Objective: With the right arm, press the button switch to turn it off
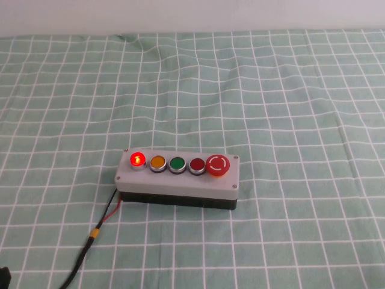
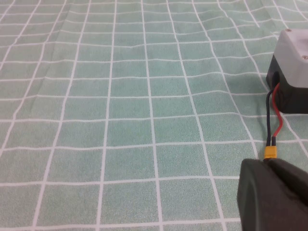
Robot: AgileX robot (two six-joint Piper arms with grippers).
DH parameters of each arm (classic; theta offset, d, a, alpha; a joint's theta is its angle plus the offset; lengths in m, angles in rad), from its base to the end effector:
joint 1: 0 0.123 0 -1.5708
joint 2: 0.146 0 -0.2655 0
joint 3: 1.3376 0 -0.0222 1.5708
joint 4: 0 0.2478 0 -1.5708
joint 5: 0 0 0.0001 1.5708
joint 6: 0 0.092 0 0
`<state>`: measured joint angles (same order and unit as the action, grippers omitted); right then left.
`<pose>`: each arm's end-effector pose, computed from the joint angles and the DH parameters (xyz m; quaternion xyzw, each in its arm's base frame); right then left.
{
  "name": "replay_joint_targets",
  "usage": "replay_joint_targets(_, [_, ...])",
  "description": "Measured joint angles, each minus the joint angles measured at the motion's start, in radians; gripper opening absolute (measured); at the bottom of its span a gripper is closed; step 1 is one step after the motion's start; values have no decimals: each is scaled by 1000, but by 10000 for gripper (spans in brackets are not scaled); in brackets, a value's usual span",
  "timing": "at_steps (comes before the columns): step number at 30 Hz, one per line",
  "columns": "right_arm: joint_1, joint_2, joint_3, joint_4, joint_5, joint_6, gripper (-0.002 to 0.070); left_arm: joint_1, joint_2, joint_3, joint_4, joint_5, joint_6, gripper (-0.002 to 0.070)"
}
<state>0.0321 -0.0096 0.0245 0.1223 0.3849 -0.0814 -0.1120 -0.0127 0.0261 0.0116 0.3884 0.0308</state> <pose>0.0698 0.0065 0.1710 -0.0135 0.8076 0.0374 0.5884 0.0694 -0.0074 0.1701 0.0608 0.8069 -0.0189 0.5873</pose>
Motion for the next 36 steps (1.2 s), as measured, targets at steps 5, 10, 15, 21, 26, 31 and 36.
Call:
replay_joint_targets(5, [0, 0, 0, 0, 0, 0, -16, 0, 0, 0, 0, 0, 0, -3])
replay_joint_targets(10, [0, 0, 0, 0, 0, 0, -16, 0, 0, 0, 0, 0, 0, -3])
replay_joint_targets(15, [0, 0, 0, 0, 0, 0, -16, 0, 0, 0, 0, 0, 0, -3])
replay_joint_targets(21, [0, 0, 0, 0, 0, 0, -16, 0, 0, 0, 0, 0, 0, -3])
replay_joint_targets(26, [0, 0, 0, 0, 0, 0, -16, 0, 0, 0, 0, 0, 0, -3])
replay_joint_targets(31, [0, 0, 0, 0, -21, 0, -16, 0, 0, 0, 0, 0, 0, -3])
replay_joint_targets(36, [0, 0, 0, 0, -161, 0, -16, 0, 0, 0, 0, 0, 0, -3])
